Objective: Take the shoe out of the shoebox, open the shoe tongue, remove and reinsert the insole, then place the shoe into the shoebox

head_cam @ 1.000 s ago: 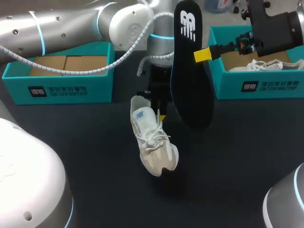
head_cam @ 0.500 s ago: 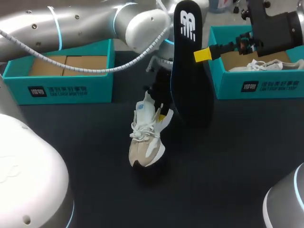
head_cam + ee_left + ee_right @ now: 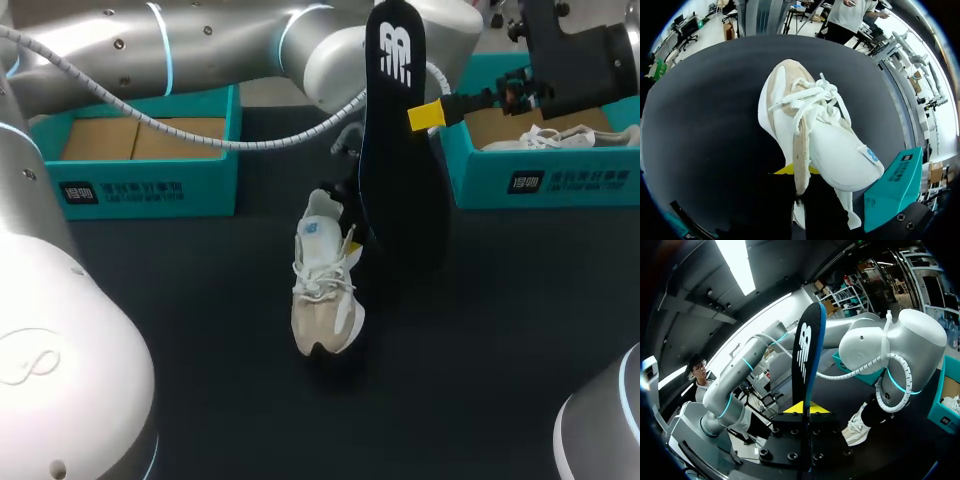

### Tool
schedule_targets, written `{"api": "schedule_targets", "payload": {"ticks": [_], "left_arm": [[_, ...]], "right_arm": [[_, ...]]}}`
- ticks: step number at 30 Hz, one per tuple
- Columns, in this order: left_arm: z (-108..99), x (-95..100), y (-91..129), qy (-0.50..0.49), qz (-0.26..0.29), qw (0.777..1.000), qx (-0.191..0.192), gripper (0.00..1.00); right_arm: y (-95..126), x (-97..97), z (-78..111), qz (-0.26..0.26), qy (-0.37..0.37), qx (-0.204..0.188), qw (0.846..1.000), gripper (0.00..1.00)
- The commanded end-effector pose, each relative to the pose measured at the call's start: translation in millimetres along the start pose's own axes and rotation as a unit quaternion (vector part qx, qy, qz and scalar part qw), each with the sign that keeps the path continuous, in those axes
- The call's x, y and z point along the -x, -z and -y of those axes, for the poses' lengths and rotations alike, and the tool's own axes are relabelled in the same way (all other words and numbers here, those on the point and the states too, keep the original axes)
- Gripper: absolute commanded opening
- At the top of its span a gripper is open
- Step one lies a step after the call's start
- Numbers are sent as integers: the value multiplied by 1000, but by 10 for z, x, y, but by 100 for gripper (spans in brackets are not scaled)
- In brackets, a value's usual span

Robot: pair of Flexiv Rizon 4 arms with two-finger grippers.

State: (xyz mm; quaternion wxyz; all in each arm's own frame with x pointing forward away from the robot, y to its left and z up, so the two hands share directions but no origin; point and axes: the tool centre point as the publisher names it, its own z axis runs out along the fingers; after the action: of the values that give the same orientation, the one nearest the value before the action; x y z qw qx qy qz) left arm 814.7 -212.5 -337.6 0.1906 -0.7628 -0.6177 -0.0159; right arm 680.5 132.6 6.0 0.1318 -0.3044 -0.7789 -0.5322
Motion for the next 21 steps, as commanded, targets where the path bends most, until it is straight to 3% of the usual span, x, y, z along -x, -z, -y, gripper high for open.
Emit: {"api": "schedule_targets", "payload": {"ticks": [1, 21], "left_arm": [[-28, 46, -20, 18, -6, 1000, 0, 0], [-220, 216, -212, 16, 4, 1000, -23, 0]], "right_arm": [[-23, 9, -16, 0, -1, -2, 1000, 0], [-23, 9, -16, 0, -1, -2, 1000, 0]]}}
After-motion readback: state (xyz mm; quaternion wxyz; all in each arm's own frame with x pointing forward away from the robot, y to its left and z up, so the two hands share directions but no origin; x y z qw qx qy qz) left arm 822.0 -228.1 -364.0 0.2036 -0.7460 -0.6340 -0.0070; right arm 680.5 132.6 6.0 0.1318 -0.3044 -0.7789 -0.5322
